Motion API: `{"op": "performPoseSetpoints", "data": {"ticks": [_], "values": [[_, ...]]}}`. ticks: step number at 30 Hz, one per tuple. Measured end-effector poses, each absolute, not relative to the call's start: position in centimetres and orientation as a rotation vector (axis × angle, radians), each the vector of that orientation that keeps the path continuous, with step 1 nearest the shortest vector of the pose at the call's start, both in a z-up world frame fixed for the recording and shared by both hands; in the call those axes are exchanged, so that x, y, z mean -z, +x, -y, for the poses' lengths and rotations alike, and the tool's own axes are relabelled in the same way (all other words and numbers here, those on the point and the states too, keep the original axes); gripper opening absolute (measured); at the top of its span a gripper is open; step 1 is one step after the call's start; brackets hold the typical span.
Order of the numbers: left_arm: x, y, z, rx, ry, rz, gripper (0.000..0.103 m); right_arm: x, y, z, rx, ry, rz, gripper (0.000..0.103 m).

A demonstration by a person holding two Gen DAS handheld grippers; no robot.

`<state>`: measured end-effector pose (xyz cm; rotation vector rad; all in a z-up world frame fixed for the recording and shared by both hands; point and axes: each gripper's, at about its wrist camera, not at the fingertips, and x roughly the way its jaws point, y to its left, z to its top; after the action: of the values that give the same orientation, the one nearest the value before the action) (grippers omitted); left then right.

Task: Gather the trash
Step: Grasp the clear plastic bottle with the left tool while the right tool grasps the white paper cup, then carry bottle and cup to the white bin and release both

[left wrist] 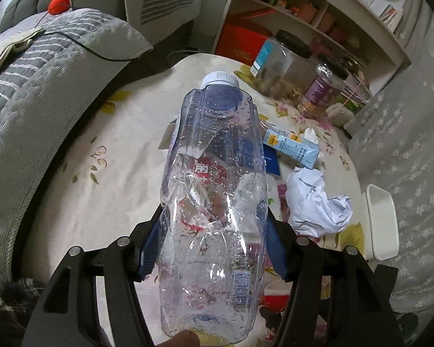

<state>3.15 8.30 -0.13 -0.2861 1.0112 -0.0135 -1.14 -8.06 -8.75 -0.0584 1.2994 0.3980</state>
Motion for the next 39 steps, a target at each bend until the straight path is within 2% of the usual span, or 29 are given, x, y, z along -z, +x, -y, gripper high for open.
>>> {"op": "performPoseSetpoints", "data": {"ticks": [6, 11, 16, 26, 39], "values": [[-0.8, 2.4, -7.6, 0.011, -0.260, -0.948, 0.061, 4.0, -1.3, 8.3, -0.420, -0.026, -1.158, 0.038], [-2.8, 2.2, -6.7, 0.001, -0.248, -0.853, 0.061, -1.8, 0.0, 10.8, -0.334, 0.019, -0.956, 0.038], [-5.2, 2.0, -5.5, -0.024, -0.234, -0.739, 0.061, -4.9, 1.6, 13.4, -0.237, 0.025, -0.777, 0.038], [-8.4, 1.8, -1.1, -0.057, -0.172, -0.582, 0.061, -8.4, 2.2, 17.7, -0.104, 0.029, -0.548, 0.038], [-8.9, 3.7, 6.0, -0.030, -0.167, -0.564, 0.061, -8.1, 3.1, 25.0, 0.027, 0.053, -0.467, 0.038]]}}
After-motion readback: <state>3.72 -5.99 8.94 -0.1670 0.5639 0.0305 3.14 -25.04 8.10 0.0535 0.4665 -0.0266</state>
